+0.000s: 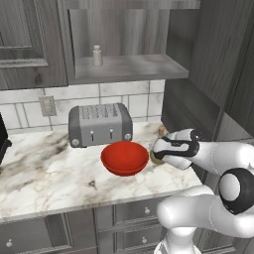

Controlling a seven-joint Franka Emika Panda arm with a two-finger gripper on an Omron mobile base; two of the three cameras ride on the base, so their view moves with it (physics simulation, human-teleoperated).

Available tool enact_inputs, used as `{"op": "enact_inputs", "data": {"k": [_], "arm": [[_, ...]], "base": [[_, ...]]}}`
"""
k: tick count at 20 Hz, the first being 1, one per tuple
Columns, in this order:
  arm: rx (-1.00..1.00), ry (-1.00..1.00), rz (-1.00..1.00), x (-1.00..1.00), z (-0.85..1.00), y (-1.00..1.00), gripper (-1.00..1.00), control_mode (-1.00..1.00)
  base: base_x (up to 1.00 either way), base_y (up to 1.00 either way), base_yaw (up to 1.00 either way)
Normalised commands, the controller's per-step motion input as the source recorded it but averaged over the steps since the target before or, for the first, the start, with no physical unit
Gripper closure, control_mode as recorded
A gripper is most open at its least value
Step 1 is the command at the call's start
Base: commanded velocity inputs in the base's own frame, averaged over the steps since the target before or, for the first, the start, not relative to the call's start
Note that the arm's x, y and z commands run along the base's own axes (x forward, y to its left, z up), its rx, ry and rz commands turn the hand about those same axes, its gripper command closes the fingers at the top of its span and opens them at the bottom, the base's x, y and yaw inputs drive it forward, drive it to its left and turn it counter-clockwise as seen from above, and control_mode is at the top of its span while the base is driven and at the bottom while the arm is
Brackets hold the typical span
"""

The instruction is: Retrieve the bottle and the shaker from the cabinet and place them next to the mixing bowl on the counter. Then add garlic from the fridge to the mixing bowl.

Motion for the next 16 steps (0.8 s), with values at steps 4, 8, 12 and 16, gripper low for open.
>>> {"op": "enact_inputs", "data": {"k": [4, 8, 12, 16], "arm": [[0.00, 0.00, 0.00, -0.14, 0.00, 0.00, -1.00, -1.00], [0.00, -0.01, 0.00, -0.23, 0.03, 0.07, -1.00, -1.00], [0.00, -0.02, 0.00, -0.20, 0.13, 0.44, -1.00, -1.00], [0.00, -0.04, 0.00, -0.04, 0.21, 0.67, -1.00, -1.00]], "base": [[0.00, 0.00, 0.00], [0.00, 0.00, 0.00], [0.00, 0.00, 0.00], [0.00, 0.00, 0.00]]}}
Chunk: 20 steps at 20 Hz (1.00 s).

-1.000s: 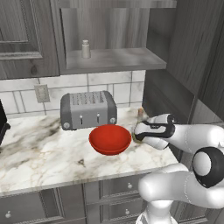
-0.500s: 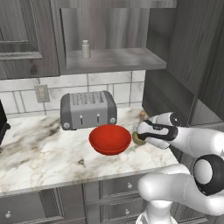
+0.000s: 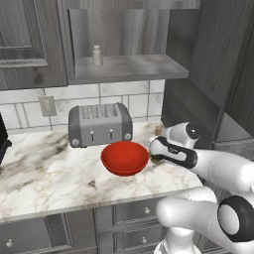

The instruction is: Retrieve the bottle and the shaker from the cabinet and place them next to the mixing bowl on the counter. Then add garlic from the fridge to the mixing bowl.

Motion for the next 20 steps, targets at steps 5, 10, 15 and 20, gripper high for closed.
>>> {"op": "enact_inputs", "data": {"k": [5, 10, 15, 20], "arm": [[0.00, -0.06, -0.06, -0.06, 0.62, 0.23, -1.00, -1.00], [0.00, -0.06, -0.15, -0.07, 0.55, 0.00, -1.00, -1.00], [0.00, -0.03, -0.15, -0.28, 0.81, 0.00, -1.00, -1.00], [-0.01, 0.02, -0.10, -0.59, 0.97, 0.00, -1.00, -1.00]], "base": [[0.00, 0.00, 0.00], [0.00, 0.00, 0.00], [0.00, 0.00, 0.00], [0.00, 0.00, 0.00]]}}
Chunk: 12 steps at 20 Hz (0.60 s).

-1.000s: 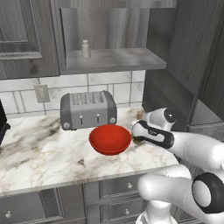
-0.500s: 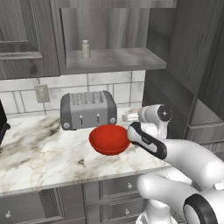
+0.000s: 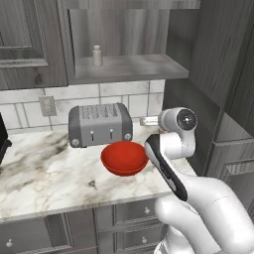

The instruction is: Retrieve the bottle and the shaker from the cabinet and place them next to the mixing bowl on the counter. Then add garlic from the fridge to the mixing bowl.

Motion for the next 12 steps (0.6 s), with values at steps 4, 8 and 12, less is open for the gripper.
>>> {"op": "enact_inputs", "data": {"k": [4, 8, 12], "arm": [[0.00, 0.03, 0.00, -0.68, 0.89, 0.07, -1.00, -1.00], [0.06, -0.09, 0.10, -0.28, 0.57, 0.02, -1.00, -1.00], [0.00, 0.00, 0.10, -0.59, 1.00, 0.37, -1.00, -1.00]], "base": [[0.00, 0.00, 0.00], [0.00, 0.00, 0.00], [0.00, 0.00, 0.00]]}}
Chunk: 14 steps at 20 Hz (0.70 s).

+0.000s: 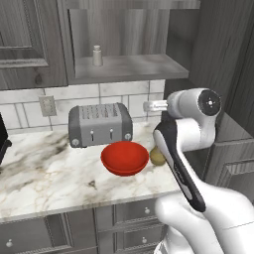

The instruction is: Retrieve the bottle and the shaker from the cabinet and place them next to the mixing bowl on the counter. Then add garlic from the fridge to the mixing bowl.

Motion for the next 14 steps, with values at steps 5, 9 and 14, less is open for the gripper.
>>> {"op": "enact_inputs", "data": {"k": [5, 9, 14], "arm": [[-0.05, 0.00, 0.04, -0.58, 1.00, 0.59, -1.00, -1.00], [-0.06, 0.00, 0.07, -0.05, 0.68, 0.53, -1.00, -1.00], [-0.02, 0.01, 0.03, 0.47, 0.17, 0.18, -1.00, -1.00]], "base": [[0.00, 0.00, 0.00], [0.00, 0.00, 0.00], [0.00, 0.00, 0.00]]}}
